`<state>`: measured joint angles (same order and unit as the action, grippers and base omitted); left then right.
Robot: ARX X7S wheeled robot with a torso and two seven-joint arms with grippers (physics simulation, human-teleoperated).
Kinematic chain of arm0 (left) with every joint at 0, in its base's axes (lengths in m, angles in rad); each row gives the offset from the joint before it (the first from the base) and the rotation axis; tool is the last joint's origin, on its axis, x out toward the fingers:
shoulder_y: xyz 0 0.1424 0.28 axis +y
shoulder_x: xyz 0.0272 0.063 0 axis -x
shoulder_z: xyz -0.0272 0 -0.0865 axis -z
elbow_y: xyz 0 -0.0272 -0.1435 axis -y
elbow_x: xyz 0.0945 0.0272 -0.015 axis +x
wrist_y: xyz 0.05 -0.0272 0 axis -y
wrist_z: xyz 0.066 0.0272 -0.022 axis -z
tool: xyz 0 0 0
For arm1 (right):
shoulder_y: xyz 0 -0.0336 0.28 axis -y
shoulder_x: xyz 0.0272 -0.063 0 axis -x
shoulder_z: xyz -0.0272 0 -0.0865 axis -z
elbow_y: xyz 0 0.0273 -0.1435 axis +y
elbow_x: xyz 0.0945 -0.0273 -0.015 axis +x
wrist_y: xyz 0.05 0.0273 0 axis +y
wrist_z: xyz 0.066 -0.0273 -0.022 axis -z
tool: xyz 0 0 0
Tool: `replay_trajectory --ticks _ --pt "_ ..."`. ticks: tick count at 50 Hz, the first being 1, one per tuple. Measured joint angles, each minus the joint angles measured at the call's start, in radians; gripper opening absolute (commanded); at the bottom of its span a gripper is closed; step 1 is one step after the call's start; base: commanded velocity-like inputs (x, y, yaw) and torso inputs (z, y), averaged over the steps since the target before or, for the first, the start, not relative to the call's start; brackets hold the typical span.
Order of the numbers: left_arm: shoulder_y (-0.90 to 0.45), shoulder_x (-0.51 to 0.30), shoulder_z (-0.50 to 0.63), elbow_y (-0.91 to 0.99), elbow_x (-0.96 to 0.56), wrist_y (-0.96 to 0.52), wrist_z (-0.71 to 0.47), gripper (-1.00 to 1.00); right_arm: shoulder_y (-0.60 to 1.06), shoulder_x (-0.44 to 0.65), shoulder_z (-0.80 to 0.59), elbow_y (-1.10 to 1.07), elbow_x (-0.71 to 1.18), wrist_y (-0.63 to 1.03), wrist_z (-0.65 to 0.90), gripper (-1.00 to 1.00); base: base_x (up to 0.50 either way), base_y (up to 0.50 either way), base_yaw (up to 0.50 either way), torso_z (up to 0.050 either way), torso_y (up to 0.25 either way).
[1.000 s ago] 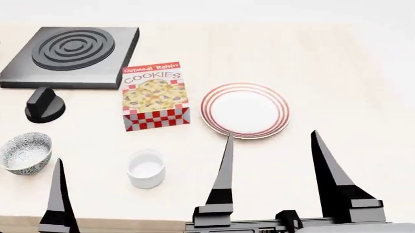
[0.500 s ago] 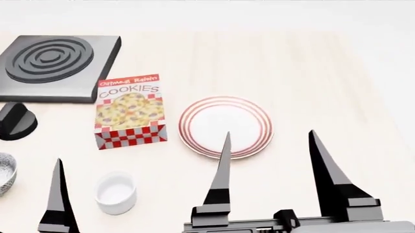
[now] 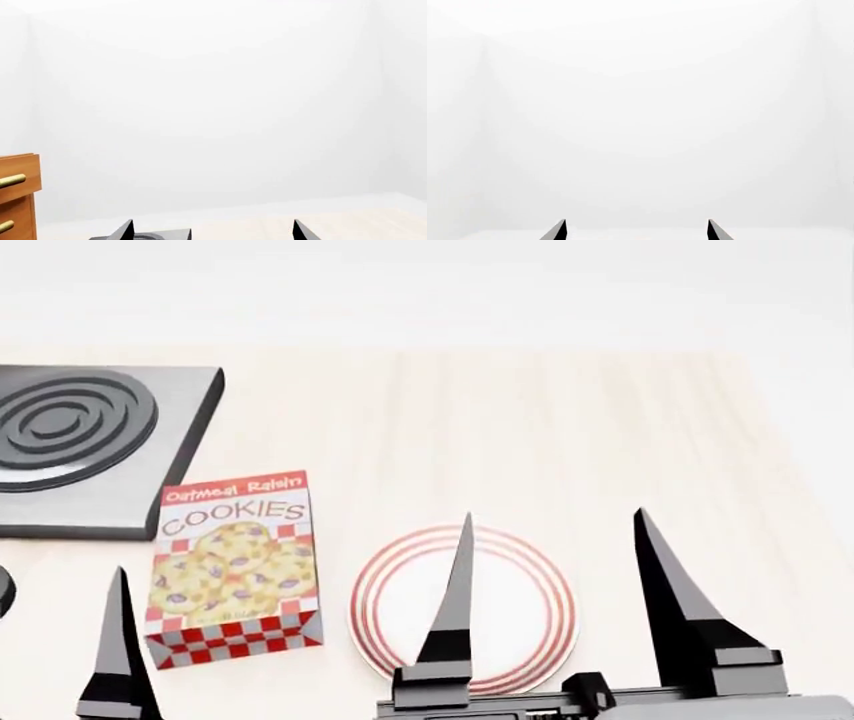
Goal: Pick the akita bowl from table center and place it on the plate.
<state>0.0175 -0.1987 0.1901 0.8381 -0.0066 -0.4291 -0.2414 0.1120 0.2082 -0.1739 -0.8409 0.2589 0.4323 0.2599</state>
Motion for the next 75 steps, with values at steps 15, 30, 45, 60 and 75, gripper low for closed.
replay_trajectory --ticks 15,30,45,60,75 --pt "0.001 -0.007 -0.003 -0.006 -0.017 0.006 -0.011 1.00 0.001 0.012 -0.010 -0.003 0.000 -0.005 0.012 1.00 0.00 0.00 0.00 0.000 0.000" --pt "-0.005 0.014 -0.053 -0.024 -0.104 -0.010 -0.024 1.00 0.003 0.023 -0.015 0.001 0.004 -0.010 0.022 1.00 0.00 0.00 0.00 0.000 0.000" --pt "-0.035 0.064 -0.193 -0.100 -0.258 -0.037 -0.068 1.00 0.003 0.031 -0.022 0.003 0.009 -0.014 0.031 1.00 0.00 0.00 0.00 0.000 0.000" --pt "-0.087 0.102 -0.337 -0.215 -0.371 -0.075 -0.167 1.00 0.007 0.039 -0.029 -0.001 0.018 -0.011 0.039 1.00 0.00 0.00 0.00 0.000 0.000" --pt "-0.146 0.121 -0.412 -0.322 -0.436 -0.111 -0.276 1.00 0.012 0.048 -0.033 -0.008 0.028 -0.006 0.049 1.00 0.00 0.00 0.00 0.000 0.000"
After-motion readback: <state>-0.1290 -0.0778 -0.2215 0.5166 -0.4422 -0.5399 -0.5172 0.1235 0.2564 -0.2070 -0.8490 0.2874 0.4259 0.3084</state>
